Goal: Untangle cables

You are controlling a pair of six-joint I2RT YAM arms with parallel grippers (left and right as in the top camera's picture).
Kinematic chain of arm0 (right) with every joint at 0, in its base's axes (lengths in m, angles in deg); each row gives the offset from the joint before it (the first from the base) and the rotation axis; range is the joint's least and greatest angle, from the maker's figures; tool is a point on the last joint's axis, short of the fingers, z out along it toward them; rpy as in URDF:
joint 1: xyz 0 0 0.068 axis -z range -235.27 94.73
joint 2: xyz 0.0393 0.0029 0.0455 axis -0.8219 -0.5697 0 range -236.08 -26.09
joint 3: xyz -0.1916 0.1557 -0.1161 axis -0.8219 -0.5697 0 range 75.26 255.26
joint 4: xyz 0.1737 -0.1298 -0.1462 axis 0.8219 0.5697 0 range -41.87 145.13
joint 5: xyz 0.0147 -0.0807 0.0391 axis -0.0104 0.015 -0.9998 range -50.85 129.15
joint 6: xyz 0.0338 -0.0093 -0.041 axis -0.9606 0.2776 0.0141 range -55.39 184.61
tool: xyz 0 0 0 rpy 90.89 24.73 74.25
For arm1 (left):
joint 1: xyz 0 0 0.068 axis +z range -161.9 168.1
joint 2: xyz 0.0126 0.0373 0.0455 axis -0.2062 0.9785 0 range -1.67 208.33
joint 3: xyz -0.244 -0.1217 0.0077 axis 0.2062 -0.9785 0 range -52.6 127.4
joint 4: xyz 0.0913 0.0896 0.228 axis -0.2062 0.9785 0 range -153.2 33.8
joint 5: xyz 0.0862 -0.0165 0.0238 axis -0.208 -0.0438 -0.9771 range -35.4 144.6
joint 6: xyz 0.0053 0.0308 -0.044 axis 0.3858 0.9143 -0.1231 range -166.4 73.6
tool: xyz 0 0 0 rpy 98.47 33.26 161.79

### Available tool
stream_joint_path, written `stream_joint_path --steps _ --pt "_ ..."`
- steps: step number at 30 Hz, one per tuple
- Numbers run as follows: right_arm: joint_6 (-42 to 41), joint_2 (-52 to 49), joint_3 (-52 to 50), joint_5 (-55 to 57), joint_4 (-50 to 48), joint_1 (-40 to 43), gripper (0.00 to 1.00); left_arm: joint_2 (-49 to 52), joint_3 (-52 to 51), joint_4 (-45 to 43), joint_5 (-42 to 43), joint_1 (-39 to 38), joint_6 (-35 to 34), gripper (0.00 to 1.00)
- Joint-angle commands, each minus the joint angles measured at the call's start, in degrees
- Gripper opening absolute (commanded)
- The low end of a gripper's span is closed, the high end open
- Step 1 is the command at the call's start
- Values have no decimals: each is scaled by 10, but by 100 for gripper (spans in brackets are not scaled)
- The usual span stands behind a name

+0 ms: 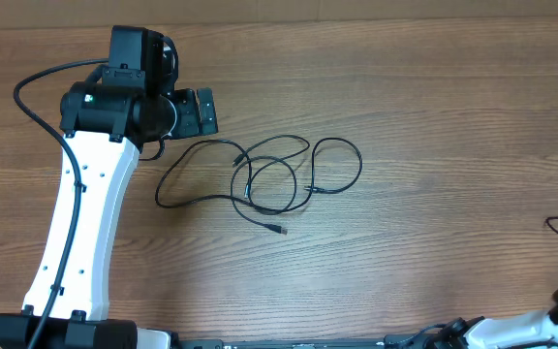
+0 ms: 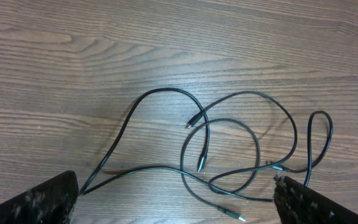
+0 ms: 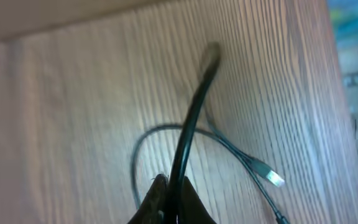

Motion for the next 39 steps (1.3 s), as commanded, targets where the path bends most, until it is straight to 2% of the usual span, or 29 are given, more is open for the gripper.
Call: stream_joint_path --steps 1,2,4,6,11,13,16,27,30,32,39 --pt "-29 -19 0 -31 4 12 13 4 -3 0 4 3 11 100" --pt "-29 -22 0 -35 4 12 27 4 -3 0 4 3 11 100" --pt "-28 -23 0 -43 5 13 80 4 -3 0 4 3 11 100" --pt "-28 -23 0 -52 7 13 100 4 -3 0 4 3 11 100" --pt "-25 -23 0 -58 18 13 100 4 -3 0 4 3 11 100" --pt "3 -23 0 -92 21 13 100 4 -3 0 4 3 11 99" --pt "89 -22 0 -186 22 13 100 4 -3 0 4 3 11 100" --pt "250 -22 0 -352 79 -27 100 4 -3 0 4 3 11 100" --pt "277 -22 0 -356 93 -71 100 4 -3 0 4 3 11 100" --pt "300 -22 0 -356 100 -132 100 4 -3 0 4 3 11 100" --pt "309 -22 0 -355 109 -294 100 4 -3 0 4 3 11 100"
